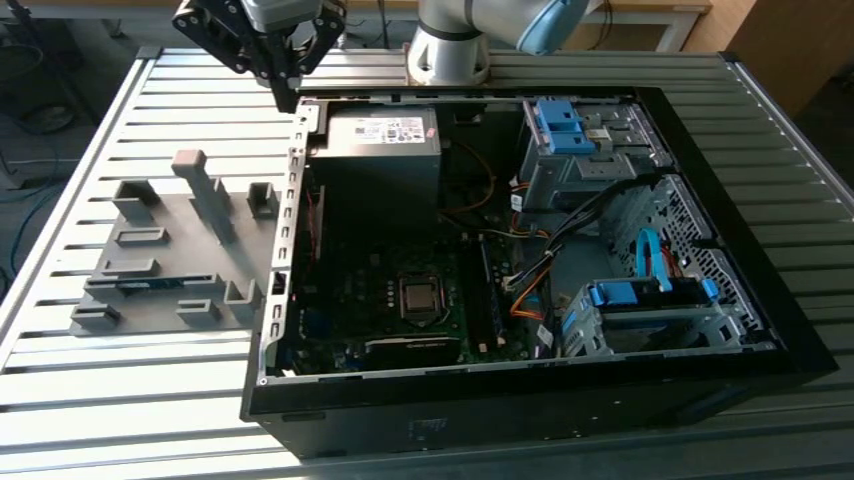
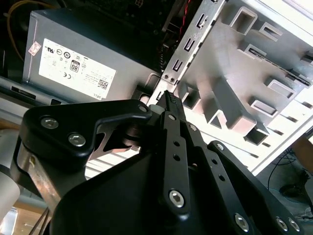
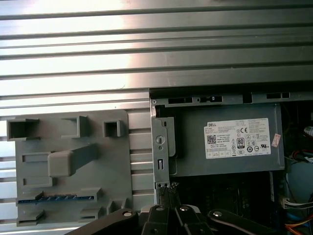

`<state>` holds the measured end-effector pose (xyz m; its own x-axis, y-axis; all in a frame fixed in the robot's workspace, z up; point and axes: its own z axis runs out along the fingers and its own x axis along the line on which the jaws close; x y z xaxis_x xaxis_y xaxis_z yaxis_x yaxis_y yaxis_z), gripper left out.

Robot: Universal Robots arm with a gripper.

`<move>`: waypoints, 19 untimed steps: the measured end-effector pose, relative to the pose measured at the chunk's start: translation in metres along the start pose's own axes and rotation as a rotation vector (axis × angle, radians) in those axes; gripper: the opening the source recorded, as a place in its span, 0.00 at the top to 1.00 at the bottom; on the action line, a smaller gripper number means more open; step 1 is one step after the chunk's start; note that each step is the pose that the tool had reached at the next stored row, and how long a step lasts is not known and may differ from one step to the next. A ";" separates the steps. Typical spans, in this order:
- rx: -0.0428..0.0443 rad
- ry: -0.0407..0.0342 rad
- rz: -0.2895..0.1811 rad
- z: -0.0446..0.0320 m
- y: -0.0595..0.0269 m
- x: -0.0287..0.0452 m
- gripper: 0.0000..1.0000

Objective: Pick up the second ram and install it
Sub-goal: 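Reach for the second ram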

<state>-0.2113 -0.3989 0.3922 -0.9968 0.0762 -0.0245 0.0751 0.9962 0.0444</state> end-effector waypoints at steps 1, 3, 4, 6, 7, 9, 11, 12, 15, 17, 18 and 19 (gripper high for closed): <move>0.0000 0.0000 0.000 0.0000 -0.0001 0.0014 0.89; 0.0000 0.0000 0.000 0.0001 -0.0002 0.0031 0.89; 0.0000 0.0000 0.000 0.0001 -0.0003 0.0032 0.89; 0.0000 0.0000 0.000 0.0001 -0.0003 0.0037 0.89; 0.0000 0.0000 0.000 0.0001 -0.0003 0.0040 0.89; 0.0000 0.0001 0.000 0.0001 -0.0004 0.0044 0.89; 0.0000 0.0000 0.000 0.0001 -0.0004 0.0049 0.89; 0.0000 0.0000 0.000 0.0001 -0.0004 0.0051 0.89; 0.0000 0.0001 0.000 0.0001 -0.0005 0.0059 0.89; 0.0000 0.0001 0.000 0.0001 -0.0005 0.0064 0.89; 0.0000 0.0001 0.000 0.0001 -0.0005 0.0066 0.89; 0.0000 0.0001 0.000 0.0001 -0.0005 0.0069 0.89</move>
<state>-0.2181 -0.3989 0.3920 -0.9968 0.0762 -0.0245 0.0751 0.9962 0.0443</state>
